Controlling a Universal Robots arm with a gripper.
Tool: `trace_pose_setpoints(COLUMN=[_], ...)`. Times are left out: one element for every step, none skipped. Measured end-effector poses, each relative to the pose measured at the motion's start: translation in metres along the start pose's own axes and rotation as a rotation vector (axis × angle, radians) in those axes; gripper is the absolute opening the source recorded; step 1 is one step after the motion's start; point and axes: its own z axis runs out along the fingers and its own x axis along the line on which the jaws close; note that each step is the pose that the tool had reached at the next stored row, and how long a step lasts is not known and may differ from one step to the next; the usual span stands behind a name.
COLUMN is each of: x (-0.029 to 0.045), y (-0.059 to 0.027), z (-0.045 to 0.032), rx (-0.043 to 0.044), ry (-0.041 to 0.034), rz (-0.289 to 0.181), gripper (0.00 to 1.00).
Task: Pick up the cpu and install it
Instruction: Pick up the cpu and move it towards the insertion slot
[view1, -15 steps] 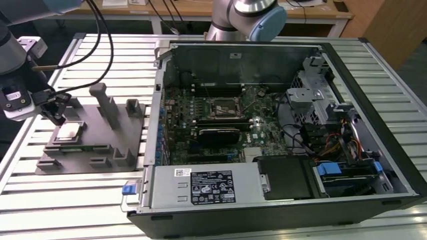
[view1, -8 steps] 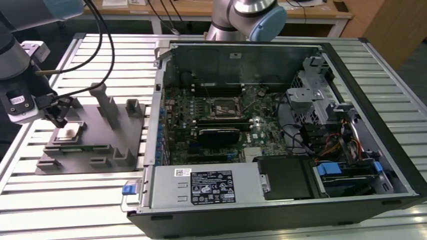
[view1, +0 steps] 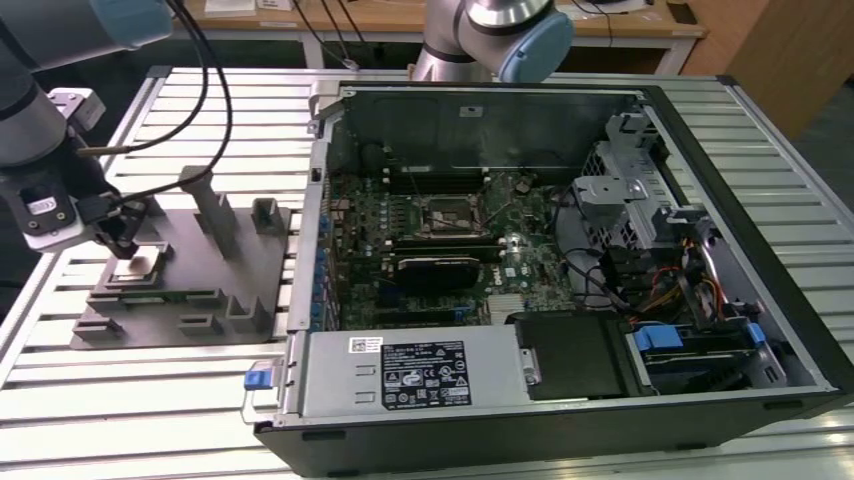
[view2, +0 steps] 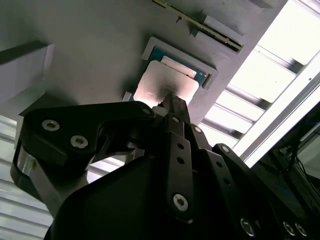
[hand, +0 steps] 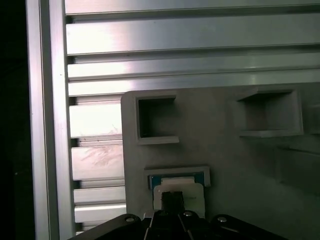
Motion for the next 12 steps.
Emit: trace_pose_setpoints(x=[-0.0007, -0.0017, -0.0024, -0.0031, -0.0036, -0.004, -0.0045, -0.0049, -0.0053, -0.0056, -0.0058, -0.006], y=[0.0, 0.0001, 0.0001, 0.0001, 0.0002, 0.0001, 0.0, -0.0001, -0.0003, -0.0006, -0.001, -0.0013], z=[0.0003, 0.0007, 0.0012, 0.0017, 0.0022, 0.0026, 0.003, 0.0033, 0.0036, 0.0039, 0.0042, 0.0045], rx=[0.0001, 0.0001, 0.0, -0.0001, -0.0001, 0.0, 0.0001, 0.0002, 0.0002, 0.0002, 0.0001, 0.0001], ry=[0.0002, 0.0003, 0.0002, 0.0002, 0.0002, 0.0004, 0.0006, 0.0008, 0.0008, 0.0009, 0.0008, 0.0007], rz=[0.0, 0.0, 0.0, 0.0, 0.0, 0.0, 0.0, 0.0, 0.0, 0.0, 0.0, 0.0], gripper=[0.11, 0.11, 0.11, 0.11, 0.11, 0.11, 0.11, 0.11, 0.11, 0.11, 0.11, 0.11])
